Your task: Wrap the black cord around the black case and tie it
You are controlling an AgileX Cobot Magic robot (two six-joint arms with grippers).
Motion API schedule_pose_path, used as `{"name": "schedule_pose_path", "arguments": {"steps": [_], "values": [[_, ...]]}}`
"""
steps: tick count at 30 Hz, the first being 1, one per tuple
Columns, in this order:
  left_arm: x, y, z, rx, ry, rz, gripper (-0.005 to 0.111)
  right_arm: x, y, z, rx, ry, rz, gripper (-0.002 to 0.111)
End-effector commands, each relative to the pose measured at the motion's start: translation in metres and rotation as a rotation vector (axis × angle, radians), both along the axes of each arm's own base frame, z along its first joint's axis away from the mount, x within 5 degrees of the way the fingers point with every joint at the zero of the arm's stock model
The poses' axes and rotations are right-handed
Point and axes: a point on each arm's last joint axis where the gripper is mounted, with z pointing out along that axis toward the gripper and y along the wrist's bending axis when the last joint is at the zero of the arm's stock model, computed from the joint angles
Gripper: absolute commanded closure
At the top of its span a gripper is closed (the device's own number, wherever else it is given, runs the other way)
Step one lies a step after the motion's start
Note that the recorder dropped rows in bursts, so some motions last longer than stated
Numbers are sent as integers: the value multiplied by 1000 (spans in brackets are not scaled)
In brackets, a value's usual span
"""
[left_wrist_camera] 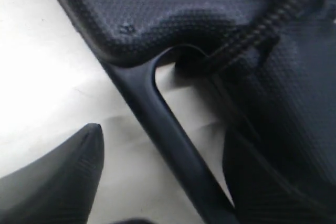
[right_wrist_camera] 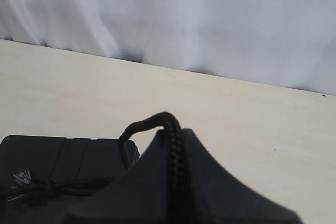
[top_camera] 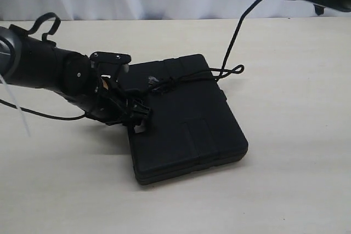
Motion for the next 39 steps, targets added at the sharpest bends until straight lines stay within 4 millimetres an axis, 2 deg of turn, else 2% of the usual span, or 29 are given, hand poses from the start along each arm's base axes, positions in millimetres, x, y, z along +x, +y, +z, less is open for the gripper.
{"name": "schedule_pose_path", "arguments": {"steps": [1,4,7,11,15,22,25,30,32,34,37,39], "values": [[0,0,-9,3,8,8,54,0,-1,3,-14,-13,-1,104],[3,5,-8,-1,-5,25,83,0,-4,3,-14,-14,-10,104],[9,16,-2,-10,-32,65,106,1,-12,1,-11,5,-37,104],[16,43,5,-12,-34,141,107,2,-30,-1,-15,30,-94,104],[23,79,11,-14,-38,246,107,2,-49,-2,-34,45,-155,104],[26,132,21,-16,-57,398,107,3,-75,-8,-84,81,-239,104],[26,147,20,-13,-54,437,107,8,-83,-17,-92,119,-258,104],[25,158,20,-2,-58,447,107,23,-92,-43,-91,220,-275,104],[25,157,21,-2,-60,446,107,30,-90,-55,-106,256,-248,104],[26,158,21,-1,-66,445,107,35,-78,-64,-156,276,-161,104],[26,158,21,5,-70,434,107,41,-42,-75,-276,272,77,99],[26,158,21,9,-73,425,107,47,-15,-78,-251,265,168,90]]}}
